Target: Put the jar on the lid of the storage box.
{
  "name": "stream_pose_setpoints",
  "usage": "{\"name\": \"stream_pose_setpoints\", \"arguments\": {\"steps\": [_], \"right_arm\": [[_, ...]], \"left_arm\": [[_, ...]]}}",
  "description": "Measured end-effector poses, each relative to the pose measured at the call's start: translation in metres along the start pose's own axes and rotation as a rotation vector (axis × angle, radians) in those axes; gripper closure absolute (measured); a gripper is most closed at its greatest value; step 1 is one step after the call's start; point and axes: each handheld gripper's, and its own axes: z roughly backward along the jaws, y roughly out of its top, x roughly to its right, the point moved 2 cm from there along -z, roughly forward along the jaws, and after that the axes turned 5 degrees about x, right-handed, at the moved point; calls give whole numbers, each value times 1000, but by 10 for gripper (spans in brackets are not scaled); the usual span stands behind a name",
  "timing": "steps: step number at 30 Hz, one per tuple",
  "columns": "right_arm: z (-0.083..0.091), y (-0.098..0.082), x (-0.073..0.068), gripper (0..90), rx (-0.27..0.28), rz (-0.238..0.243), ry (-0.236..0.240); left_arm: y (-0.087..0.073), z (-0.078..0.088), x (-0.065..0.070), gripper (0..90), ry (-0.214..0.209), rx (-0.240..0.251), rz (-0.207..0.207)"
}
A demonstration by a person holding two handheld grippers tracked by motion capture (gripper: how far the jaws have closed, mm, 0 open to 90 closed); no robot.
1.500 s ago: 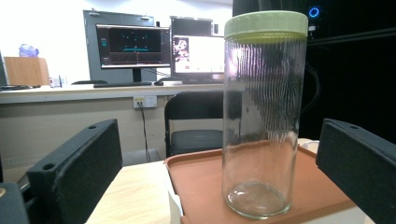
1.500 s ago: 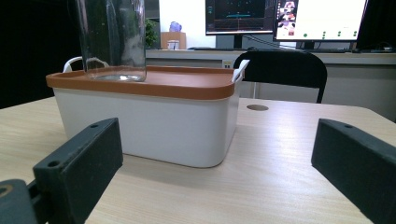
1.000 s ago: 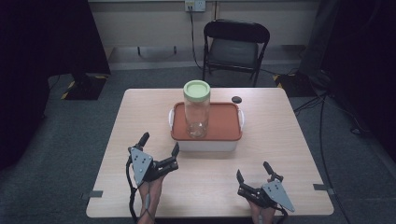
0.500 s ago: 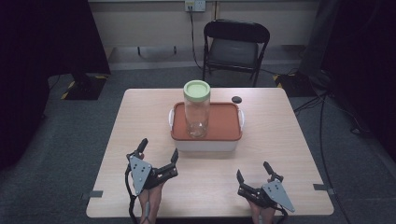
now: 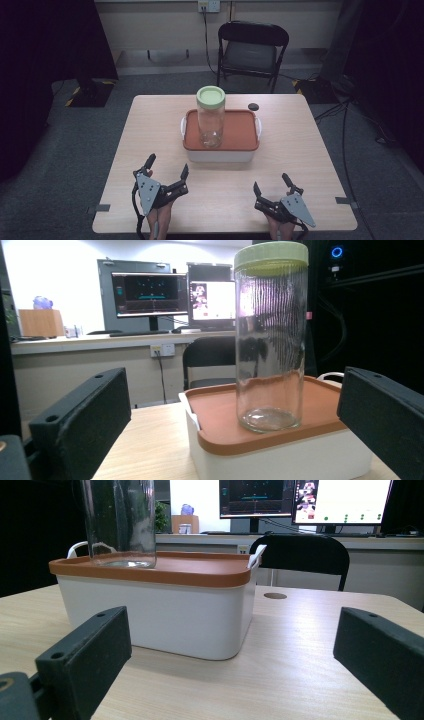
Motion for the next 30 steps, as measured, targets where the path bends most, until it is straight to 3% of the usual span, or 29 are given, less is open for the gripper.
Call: {"name": "stream_pose_setpoints", "arguments": {"steps": [7, 30], "right_arm": [[0, 0, 0, 12, -1, 0, 0], [0, 0, 0, 12, -2, 1, 0]], "left_arm": [[-5, 7, -1, 3, 10, 7, -6], [-37, 16, -11, 0, 46, -32, -8]]}}
